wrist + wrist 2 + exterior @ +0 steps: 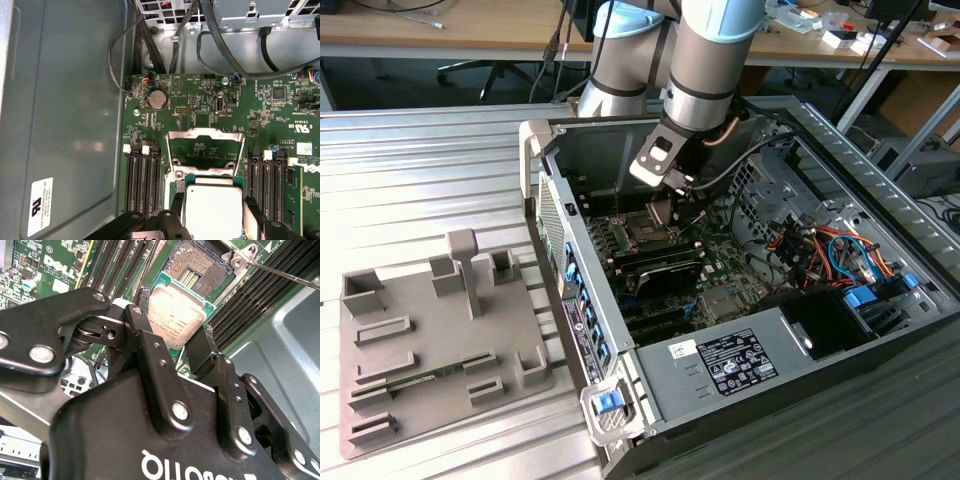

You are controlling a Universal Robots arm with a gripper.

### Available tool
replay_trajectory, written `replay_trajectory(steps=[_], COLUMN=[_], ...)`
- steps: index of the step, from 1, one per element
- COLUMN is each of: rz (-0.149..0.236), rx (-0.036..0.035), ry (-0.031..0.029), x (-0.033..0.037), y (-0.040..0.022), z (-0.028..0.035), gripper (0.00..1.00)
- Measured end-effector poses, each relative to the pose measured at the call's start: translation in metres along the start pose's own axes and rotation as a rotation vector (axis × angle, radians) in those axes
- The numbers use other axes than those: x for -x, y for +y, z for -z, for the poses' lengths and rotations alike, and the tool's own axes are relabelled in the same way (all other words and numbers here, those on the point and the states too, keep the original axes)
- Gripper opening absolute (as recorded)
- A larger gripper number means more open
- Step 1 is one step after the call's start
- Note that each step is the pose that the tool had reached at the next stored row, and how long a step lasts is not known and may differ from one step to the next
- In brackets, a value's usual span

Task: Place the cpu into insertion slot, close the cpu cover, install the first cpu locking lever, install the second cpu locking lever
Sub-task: 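Place the cpu into insertion slot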

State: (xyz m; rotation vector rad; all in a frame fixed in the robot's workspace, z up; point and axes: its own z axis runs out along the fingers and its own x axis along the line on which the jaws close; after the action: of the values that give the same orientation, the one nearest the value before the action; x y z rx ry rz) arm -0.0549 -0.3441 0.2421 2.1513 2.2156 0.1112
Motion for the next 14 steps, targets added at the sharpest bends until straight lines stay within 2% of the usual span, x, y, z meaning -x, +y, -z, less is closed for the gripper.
replay_trajectory(steps=[14], rz=[0.000], rx=[0.0000], ry=[0.0001], x=[0.0000], y=[-0.0013], z=[-0.0023], gripper=[0.55])
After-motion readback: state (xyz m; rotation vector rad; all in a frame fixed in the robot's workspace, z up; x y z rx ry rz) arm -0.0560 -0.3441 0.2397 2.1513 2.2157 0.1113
